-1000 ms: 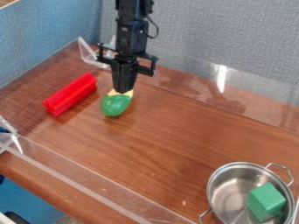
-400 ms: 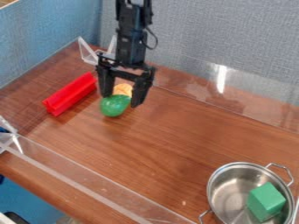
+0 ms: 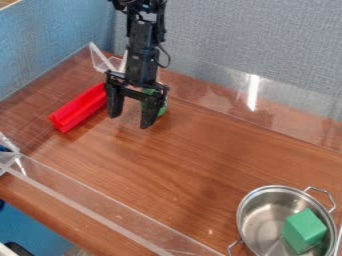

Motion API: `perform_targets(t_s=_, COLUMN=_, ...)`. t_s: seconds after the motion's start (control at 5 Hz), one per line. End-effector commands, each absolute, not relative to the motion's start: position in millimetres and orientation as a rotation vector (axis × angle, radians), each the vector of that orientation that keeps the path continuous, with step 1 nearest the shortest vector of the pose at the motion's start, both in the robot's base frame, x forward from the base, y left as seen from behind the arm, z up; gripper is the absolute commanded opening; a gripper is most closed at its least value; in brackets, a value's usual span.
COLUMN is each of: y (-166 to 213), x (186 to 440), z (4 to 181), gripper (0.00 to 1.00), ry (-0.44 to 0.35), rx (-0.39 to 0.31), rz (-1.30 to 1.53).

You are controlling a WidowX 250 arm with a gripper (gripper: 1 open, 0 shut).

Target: Push the yellow object to the left side of the table

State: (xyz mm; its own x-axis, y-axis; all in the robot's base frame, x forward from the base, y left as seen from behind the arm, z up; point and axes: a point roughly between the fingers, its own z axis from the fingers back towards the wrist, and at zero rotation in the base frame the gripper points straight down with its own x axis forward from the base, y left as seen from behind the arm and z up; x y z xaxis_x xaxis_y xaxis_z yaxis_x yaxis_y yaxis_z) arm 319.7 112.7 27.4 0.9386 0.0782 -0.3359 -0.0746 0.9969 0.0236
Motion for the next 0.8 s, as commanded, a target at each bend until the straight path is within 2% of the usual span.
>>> perform_targets(t_s=0.0, y=110.9, x=329.8, z=45.9, gripper=1.00, ry=0.294, rx=0.039, rz=0.002)
perform_targets(t_s=0.2, y=108.8, x=330.2, z=47.8, gripper=1.00, ry=0.300, rx=0.049, rz=-0.061)
perform_targets(t_s=0.6, y=107.4, x=325.9, z=42.7, gripper=1.00, ry=0.312, rx=0.006, rz=0.181)
